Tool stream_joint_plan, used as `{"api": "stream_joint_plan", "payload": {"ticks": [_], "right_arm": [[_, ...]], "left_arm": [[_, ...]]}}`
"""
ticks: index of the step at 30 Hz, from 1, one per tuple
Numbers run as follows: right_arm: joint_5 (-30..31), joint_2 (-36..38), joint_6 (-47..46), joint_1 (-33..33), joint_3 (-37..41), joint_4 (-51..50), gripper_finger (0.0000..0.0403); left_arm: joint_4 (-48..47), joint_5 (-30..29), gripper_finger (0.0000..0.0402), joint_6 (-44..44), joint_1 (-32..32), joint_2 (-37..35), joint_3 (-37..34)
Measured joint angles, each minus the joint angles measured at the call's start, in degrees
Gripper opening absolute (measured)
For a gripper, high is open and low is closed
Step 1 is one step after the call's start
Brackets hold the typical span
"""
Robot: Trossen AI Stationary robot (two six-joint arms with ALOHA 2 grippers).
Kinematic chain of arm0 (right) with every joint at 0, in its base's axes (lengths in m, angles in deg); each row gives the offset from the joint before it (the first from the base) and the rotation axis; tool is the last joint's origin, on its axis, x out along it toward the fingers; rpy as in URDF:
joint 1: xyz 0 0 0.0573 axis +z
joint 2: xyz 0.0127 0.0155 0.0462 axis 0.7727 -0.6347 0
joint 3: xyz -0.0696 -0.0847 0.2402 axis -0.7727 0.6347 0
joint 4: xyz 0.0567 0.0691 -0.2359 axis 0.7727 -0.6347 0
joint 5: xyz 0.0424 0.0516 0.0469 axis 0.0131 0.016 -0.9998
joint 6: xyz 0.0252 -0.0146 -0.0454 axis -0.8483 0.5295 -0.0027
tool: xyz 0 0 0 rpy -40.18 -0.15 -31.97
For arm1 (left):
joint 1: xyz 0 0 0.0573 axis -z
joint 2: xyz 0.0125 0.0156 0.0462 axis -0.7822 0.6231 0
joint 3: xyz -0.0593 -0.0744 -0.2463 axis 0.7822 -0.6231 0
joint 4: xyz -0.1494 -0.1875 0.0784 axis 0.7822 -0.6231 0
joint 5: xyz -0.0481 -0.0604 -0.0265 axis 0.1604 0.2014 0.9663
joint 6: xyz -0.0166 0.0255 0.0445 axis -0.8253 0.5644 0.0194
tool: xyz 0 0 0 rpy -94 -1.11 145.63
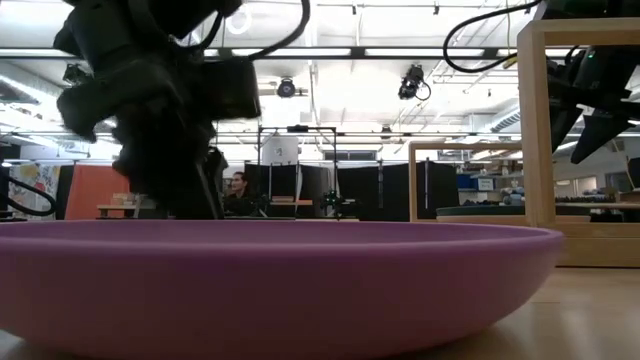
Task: Place and stack plates onto a shelf
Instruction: Stack the purple plate on top of the blue plate on the shelf
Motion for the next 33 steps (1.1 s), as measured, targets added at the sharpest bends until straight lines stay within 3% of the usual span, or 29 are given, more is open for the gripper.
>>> {"api": "stream_joint_plan", "payload": {"ticks": [12,33], "right_arm": [[0.0,0.0,0.0,0.0,0.0,0.1,0.022],[-0.4,0.0,0.0,0.0,0.0,1.0,0.022]], "left_arm": [[2.4,-0.3,0.016,-2.7,-1.6,-5.0,0.0],[3.5,2.6,0.0153,-7.1,1.5,1.9,0.0]]}}
